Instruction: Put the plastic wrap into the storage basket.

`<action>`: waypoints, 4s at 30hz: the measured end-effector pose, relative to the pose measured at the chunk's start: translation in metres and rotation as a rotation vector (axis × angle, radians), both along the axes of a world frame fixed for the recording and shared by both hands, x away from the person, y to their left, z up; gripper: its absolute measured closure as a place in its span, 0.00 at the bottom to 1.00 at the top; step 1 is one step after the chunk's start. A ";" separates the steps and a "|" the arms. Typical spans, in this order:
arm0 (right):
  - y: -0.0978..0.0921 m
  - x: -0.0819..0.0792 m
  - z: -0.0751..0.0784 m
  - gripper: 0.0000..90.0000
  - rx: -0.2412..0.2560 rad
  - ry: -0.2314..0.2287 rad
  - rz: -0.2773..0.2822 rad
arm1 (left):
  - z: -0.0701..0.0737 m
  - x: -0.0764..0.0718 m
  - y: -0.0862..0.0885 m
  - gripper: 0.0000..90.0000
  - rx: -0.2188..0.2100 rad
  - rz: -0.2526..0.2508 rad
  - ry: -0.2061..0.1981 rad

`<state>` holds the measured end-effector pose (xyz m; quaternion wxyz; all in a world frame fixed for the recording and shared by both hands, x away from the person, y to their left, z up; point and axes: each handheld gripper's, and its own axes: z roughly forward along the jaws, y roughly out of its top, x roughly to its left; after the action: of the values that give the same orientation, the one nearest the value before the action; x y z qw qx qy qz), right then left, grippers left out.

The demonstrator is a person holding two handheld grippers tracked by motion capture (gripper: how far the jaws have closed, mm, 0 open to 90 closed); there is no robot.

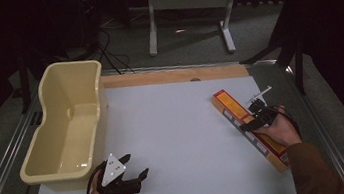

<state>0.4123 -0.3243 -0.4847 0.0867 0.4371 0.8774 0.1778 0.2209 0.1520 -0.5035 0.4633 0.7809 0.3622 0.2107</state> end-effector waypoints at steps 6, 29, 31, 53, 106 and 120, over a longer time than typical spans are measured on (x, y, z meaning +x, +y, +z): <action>0.009 0.009 0.004 0.41 -0.067 0.108 -0.023 | 0.000 0.000 0.000 0.28 -0.001 0.003 0.004; 0.023 0.015 -0.004 0.38 -0.150 0.292 -0.091 | -0.001 0.001 0.000 0.28 0.000 0.010 0.010; 0.024 0.015 -0.005 0.40 -0.160 0.297 -0.100 | -0.001 0.001 0.000 0.28 -0.001 0.009 0.010; 0.041 0.007 0.010 0.44 0.222 0.443 -0.213 | -0.001 0.002 0.000 0.28 -0.006 0.013 0.010; 0.165 -0.020 0.084 0.44 0.837 0.416 0.012 | 0.000 0.001 0.001 0.29 -0.012 0.011 -0.001; 0.187 -0.011 0.099 0.44 0.898 0.427 0.023 | 0.000 0.001 0.000 0.28 -0.012 0.011 -0.001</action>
<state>0.4010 -0.1374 -0.3858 -0.2938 0.4484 0.7169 0.4457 0.2220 0.1524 -0.5031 0.4671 0.7759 0.3675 0.2115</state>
